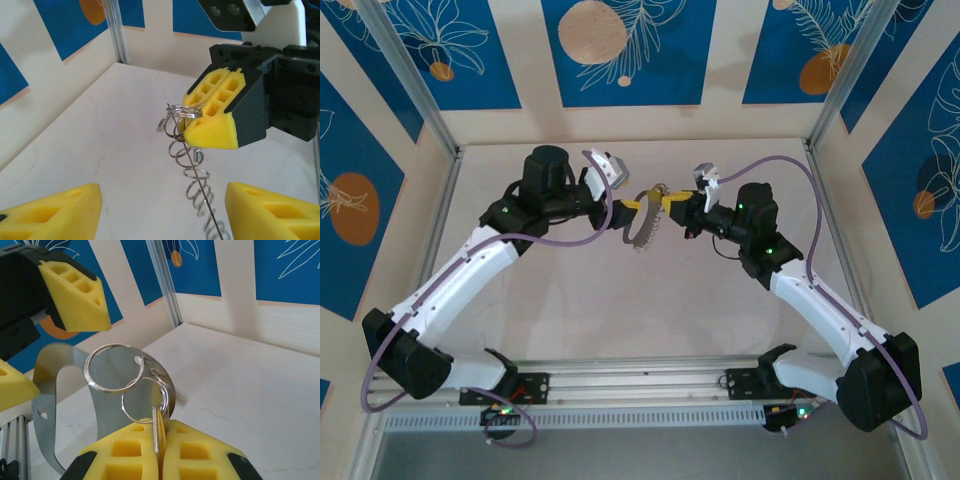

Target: Put the keys on the keyring

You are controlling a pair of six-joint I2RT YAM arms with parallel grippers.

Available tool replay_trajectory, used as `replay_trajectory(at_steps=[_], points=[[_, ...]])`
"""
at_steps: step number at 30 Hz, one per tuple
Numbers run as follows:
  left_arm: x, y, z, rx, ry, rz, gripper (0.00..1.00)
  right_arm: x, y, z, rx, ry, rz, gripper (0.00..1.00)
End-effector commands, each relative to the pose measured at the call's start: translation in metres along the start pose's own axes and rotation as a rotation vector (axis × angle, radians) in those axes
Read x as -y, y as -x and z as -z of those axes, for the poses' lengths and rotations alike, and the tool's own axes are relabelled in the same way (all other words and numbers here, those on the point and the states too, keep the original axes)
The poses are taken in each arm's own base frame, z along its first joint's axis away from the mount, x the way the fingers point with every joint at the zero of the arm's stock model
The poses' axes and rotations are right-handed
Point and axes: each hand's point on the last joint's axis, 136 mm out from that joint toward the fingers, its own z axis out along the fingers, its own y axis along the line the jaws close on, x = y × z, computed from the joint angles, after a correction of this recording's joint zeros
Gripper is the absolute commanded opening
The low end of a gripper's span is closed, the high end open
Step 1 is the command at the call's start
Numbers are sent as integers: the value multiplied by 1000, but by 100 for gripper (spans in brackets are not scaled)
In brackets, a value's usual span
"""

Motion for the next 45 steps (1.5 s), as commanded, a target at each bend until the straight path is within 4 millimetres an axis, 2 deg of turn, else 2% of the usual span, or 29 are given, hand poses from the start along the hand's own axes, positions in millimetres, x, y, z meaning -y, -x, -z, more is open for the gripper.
replay_trajectory(at_steps=[1,10,15,22,25,33,40,45], points=[[3,-6,-3,-78,24,-112,67,1,13,1,31,-15,40,0],[2,-9,-17,-137,137,-282,69,-1,8,-7,-6,-21,65,0],[-7,5,-16,-73,270,-384,70,-1,3,-12,-31,-35,88,0],[-4,11,-24,-93,294,-485,69,-2,0,-15,-43,-34,96,0],[-2,11,-31,-108,308,-536,66,-2,-1,-15,-44,-34,96,0],[0,5,-49,-167,300,-611,52,-4,1,-14,-42,-33,102,0],[-2,10,-50,-164,309,-618,44,-4,0,-14,-40,-33,105,0],[-3,14,-48,-157,312,-621,33,-4,0,-14,-41,-32,105,0]])
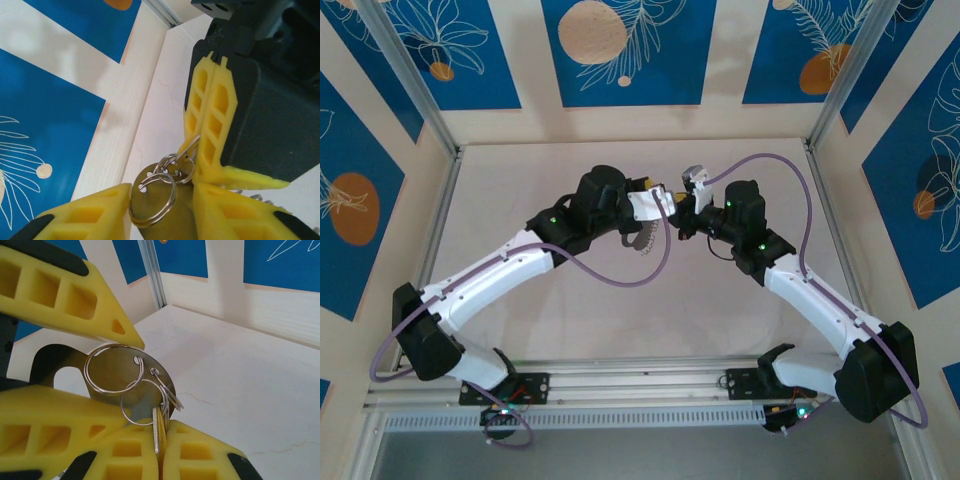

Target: Put the keys on the keyring

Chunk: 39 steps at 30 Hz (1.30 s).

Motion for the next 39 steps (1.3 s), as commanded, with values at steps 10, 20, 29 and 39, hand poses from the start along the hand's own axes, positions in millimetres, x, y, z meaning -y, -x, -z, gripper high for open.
replay_trajectory(at_steps=[10,20,29,39], points=[[-15,18,9,34,31,-17,10,-8,19,3,48,27,41,0],[-10,20,10,38,-6,4,0,-8,22,4,55,25,39,0],[-16,36,21,116,-54,165,0,-6,30,12,78,32,15,4],[-25,42,31,199,-103,368,0,-10,37,27,110,37,2,45]])
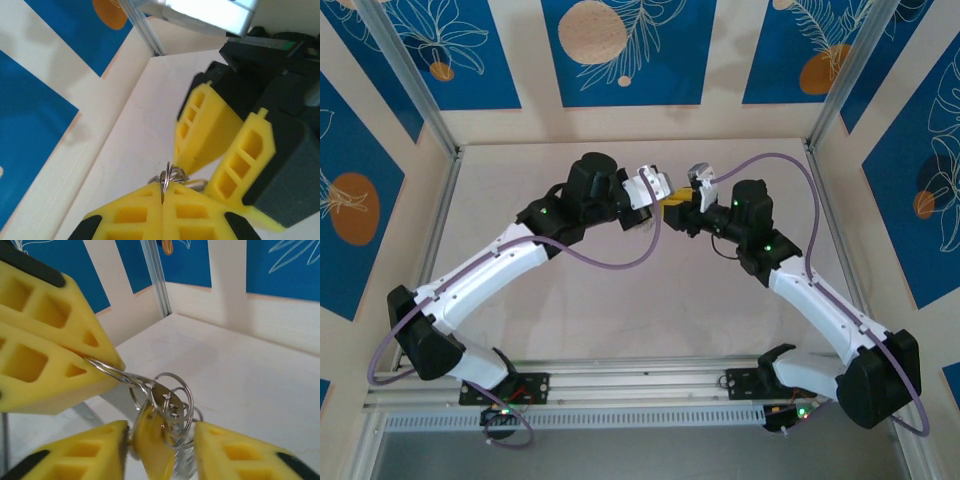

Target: Put the keys on the keyring

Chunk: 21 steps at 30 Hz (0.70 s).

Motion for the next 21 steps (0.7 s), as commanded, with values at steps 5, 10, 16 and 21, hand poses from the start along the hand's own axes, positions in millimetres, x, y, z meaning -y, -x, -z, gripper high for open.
replay_trajectory(at_steps=[5,10,16,21], points=[[-14,24,21,148,-29,189,0,-5,33,32,114,5,-13,50],[-24,25,30,234,-56,313,0,6,46,56,184,-25,-60,50],[-36,28,44,349,-114,467,0,-3,64,62,224,90,-97,50],[-41,30,51,408,-143,555,0,-22,72,54,227,202,-77,50]])
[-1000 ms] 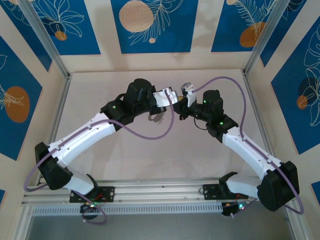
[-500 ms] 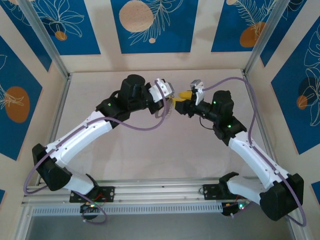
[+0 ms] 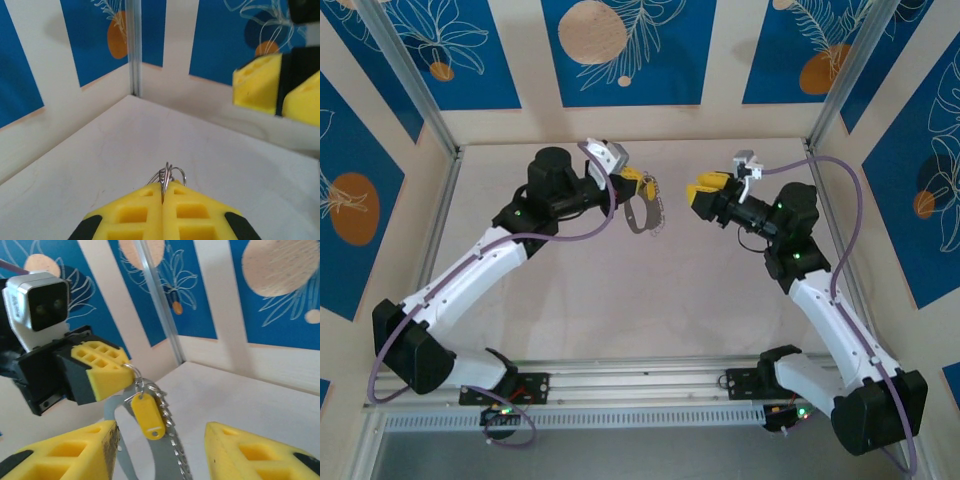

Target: Put the keys on the keyring

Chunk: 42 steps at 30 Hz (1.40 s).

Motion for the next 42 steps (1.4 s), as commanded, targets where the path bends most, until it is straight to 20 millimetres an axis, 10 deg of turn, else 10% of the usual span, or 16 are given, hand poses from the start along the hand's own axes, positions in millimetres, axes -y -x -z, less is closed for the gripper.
replay_trajectory(at_steps=[1,23,34,42], points=[[15,36,15,138,-83,59,0,-25,13,-7,21,109,20,50],[27,41,25,202,-174,172,0,-41,-4,-70,-19,71,155,50],[29,45,29,214,-179,176,0,-42,-21,-73,-65,87,144,0],[30,49,31,225,-179,169,0,-48,-41,-63,-124,107,130,0]])
